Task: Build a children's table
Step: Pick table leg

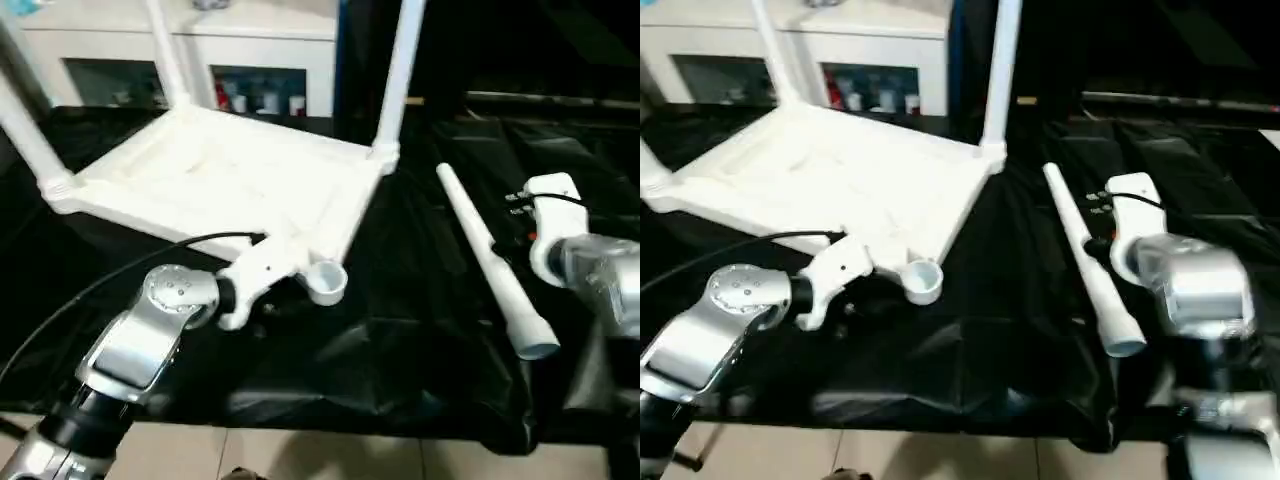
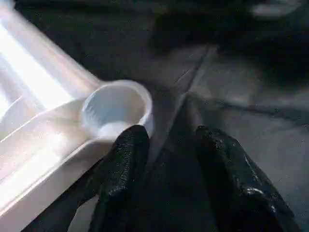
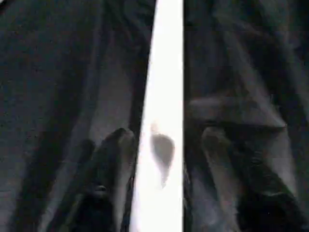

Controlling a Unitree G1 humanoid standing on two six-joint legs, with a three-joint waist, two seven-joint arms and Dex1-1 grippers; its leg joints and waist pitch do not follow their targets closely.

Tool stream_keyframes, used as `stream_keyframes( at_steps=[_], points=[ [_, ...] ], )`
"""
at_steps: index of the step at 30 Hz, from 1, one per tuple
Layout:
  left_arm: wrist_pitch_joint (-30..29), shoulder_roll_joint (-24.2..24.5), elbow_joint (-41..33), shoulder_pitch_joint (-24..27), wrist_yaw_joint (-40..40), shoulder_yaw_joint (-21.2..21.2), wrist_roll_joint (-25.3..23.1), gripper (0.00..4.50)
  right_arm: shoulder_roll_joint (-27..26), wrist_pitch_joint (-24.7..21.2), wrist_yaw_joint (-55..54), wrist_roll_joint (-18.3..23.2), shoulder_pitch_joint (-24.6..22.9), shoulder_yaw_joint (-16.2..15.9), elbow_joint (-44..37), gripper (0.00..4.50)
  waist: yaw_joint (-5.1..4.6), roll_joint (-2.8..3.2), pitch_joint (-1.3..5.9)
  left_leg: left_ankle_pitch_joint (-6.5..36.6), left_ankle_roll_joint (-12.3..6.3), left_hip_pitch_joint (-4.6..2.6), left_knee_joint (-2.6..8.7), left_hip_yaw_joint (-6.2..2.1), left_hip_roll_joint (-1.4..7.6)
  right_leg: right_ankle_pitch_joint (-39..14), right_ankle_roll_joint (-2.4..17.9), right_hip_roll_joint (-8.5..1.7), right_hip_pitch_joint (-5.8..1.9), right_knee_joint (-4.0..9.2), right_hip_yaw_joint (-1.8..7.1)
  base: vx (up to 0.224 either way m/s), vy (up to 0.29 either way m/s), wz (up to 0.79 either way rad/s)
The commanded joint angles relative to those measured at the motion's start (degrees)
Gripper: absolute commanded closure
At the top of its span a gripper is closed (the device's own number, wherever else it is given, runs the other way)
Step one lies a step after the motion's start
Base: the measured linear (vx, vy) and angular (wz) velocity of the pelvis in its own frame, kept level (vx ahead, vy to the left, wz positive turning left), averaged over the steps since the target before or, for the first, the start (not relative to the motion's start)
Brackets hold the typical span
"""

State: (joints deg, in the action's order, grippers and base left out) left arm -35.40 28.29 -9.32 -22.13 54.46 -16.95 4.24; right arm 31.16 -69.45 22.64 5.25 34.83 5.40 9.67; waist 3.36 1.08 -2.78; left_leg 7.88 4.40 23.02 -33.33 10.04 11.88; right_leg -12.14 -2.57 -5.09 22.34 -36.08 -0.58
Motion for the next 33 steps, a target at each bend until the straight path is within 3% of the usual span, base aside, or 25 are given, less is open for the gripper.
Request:
stream_keyframes(
  at_steps=[1, 4, 8, 13, 14, 16, 22, 24, 25, 26, 29, 33],
  points=[
    [-1.35, -0.10, -2.09, -0.25, 1.10, 0.42, 1.63, 2.52, 0.95, -1.01, 1.36, 1.39, 1.48, 0.45, 2.44, 1.54, 0.09, -0.20, 3.80, 12.55, 2.21, -1.89, 3.06, 0.51, -0.06, -4.38, 13.41, -0.79, -1.88, 4.19, 0.66, 0.000, 0.000, 0.00],
    [-2.37, -0.16, -3.40, -0.71, 2.19, 0.26, 3.21, 2.52, 1.59, -0.96, 2.50, 0.94, 2.54, -1.03, 5.96, 1.50, 0.17, -0.37, 3.95, 11.32, 1.98, -1.80, 2.91, 0.53, -0.10, -3.17, 13.67, -0.76, -2.03, 3.98, 0.60, 0.000, 0.000, 0.00],
    [-3.34, -0.21, -4.32, -1.18, 2.31, 0.08, 4.23, 2.52, 1.77, 0.01, 3.03, 0.72, 3.47, -1.91, 9.25, 1.06, 0.22, -0.69, 3.88, 11.61, 1.67, -1.72, 2.83, 0.60, -0.10, -4.39, 13.89, -0.83, -2.03, 4.05, 0.57, 0.000, 0.000, 0.00],
    [-4.58, -0.23, -5.67, -1.54, 2.08, 0.24, 5.49, 2.52, 1.10, 2.98, 3.34, 0.55, 4.66, -2.90, 16.28, 0.60, 0.17, -0.56, 3.85, 12.34, 1.95, -1.76, 2.80, 0.62, -0.10, -6.17, 13.68, -0.85, -1.89, 4.20, 0.51, 0.000, 0.000, 0.00],
    [-4.57, -0.13, -5.72, -1.60, 2.06, 0.11, 5.38, 2.52, 0.79, 3.46, 3.94, 0.93, 4.80, -2.73, 17.88, 0.55, 0.22, -0.30, 3.85, 12.70, 2.03, -1.77, 2.77, 0.60, -0.12, -6.34, 13.74, -0.88, -1.82, 4.27, 0.49, 0.000, 0.000, 0.00],
    [-4.58, 0.05, -5.76, -1.84, 1.99, -0.11, 5.23, 2.52, 0.30, 4.58, 4.04, 1.09, 5.28, -2.26, 20.71, 0.32, 0.17, -0.42, 3.90, 12.77, 2.04, -1.72, 2.74, 0.59, -0.16, -6.01, 13.92, -0.81, -1.90, 4.22, 0.44, 0.000, 0.000, 0.00],
    [-4.82, 0.58, -5.52, -2.95, 1.75, -0.16, 5.71, 2.52, -0.23, 6.96, 8.87, 1.80, 6.57, -4.86, 27.26, 0.32, 0.35, -0.40, 4.03, 11.66, 1.39, -1.59, 2.65, 0.60, -0.14, -3.66, 14.66, -0.74, -2.11, 3.92, 0.28, 0.000, 0.000, 0.00],
    [-4.88, 0.61, -5.54, -3.03, 1.68, -0.13, 5.75, 2.52, -0.29, 7.49, 8.96, 1.51, 6.82, -5.26, 28.25, 0.47, 0.33, -0.36, 3.97, 12.17, 1.40, -1.61, 2.65, 0.60, -0.11, -4.01, 14.95, -0.73, -2.05, 3.94, 0.24, 0.000, 0.000, 0.00],
    [-4.97, 0.61, -5.59, -3.10, 1.48, -0.09, 5.70, 2.52, -0.44, 8.30, 8.79, 1.11, 7.36, -5.38, 30.02, 0.67, 0.28, -0.98, 3.96, 12.28, 1.35, -1.61, 2.67, 0.68, -0.06, -4.45, 15.00, -0.75, -2.04, 4.04, 0.24, 0.000, 0.000, 0.00],
    [-4.99, 0.61, -5.60, -3.10, 1.35, -0.11, 5.63, 2.52, -0.44, 8.65, 8.71, 0.80, 7.57, -5.56, 30.92, 0.69, 0.35, -0.70, 3.98, 12.41, 1.42, -1.66, 2.64, 0.62, -0.07, -5.17, 15.16, -0.87, -2.02, 3.91, 0.23, 0.000, 0.000, 0.00],
    [-5.09, 0.51, -5.72, -2.99, 1.00, -0.20, 5.53, 2.52, -0.28, 9.07, 8.95, 0.22, 7.82, -6.29, 32.32, 0.91, 0.31, -0.97, 3.90, 12.39, 1.34, -1.57, 2.64, 0.69, -0.09, -6.39, 14.77, -0.89, -2.03, 4.04, 0.25, 0.000, 0.000, 0.00],
    [-5.36, 0.82, -6.21, -2.42, 0.64, -0.37, 5.43, 2.52, -0.31, 9.91, 9.74, -0.31, 7.83, -7.24, 33.92, 1.20, 0.27, -0.73, 3.88, 12.81, 1.63, -1.61, 2.67, 0.65, -0.04, -6.67, 14.40, -0.82, -1.89, 4.09, 0.24, 0.000, 0.000, 0.00]
  ],
)
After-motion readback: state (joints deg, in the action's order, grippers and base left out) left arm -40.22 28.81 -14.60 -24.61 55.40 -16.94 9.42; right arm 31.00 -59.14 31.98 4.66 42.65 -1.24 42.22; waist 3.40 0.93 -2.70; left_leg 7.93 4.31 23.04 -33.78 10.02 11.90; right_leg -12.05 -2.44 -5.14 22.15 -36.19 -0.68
